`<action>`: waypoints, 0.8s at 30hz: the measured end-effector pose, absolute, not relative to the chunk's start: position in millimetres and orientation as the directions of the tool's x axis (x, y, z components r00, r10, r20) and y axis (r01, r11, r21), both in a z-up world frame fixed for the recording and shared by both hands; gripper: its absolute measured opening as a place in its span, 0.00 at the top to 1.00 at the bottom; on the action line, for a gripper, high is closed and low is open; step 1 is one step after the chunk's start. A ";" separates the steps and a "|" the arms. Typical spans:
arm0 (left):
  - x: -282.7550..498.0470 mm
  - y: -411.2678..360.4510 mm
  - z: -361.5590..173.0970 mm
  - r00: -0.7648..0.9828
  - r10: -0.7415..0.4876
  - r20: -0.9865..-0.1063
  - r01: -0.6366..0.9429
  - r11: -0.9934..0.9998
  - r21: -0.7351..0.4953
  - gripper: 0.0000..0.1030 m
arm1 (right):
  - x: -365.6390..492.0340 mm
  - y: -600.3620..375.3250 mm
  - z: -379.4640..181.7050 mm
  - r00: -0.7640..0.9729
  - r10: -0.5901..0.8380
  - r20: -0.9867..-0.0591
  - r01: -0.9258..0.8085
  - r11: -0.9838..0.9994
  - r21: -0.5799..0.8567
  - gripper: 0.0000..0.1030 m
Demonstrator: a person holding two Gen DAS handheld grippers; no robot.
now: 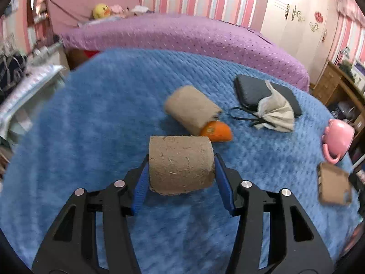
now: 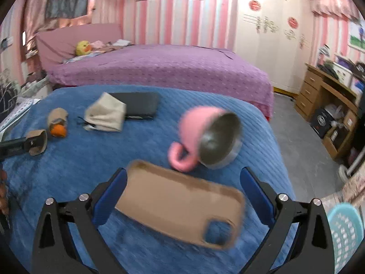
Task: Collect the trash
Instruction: 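Grasp the cardboard tube with the left tool while the right tool grasps the beige cloth pouch, then lift the cardboard tube with the left tool while the right tool lifts the beige pouch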
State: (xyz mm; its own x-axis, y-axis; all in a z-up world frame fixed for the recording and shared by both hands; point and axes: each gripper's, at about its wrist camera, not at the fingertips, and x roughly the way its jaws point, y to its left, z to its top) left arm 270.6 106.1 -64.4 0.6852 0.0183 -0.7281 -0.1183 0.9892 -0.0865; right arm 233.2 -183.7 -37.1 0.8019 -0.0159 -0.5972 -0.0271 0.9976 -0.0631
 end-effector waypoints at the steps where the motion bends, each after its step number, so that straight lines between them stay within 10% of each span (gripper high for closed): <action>1: 265.4 112.3 -61.2 0.690 0.021 -0.724 -0.121 0.989 -0.088 0.49 | 239.8 -174.6 -33.5 0.805 -0.008 -0.593 -0.039 0.997 -0.066 0.06; 21: 257.4 185.4 -59.5 0.682 0.252 -0.687 -0.324 0.946 0.025 0.49 | 371.4 -42.8 -68.3 0.718 0.044 -0.694 -0.183 0.975 -0.128 0.07; 24: 258.0 182.9 -58.8 0.683 0.256 -0.684 -0.317 0.948 0.039 0.49 | 376.2 -42.1 -75.3 0.694 0.080 -0.715 -0.211 0.973 -0.096 0.28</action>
State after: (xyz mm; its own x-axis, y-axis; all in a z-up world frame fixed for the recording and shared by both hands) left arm 258.0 182.9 -58.8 0.6830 0.2564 -0.6840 -0.3166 0.9478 0.0392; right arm 376.2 -42.1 -75.3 0.6943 0.0797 -0.7153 -0.2105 0.9729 -0.0959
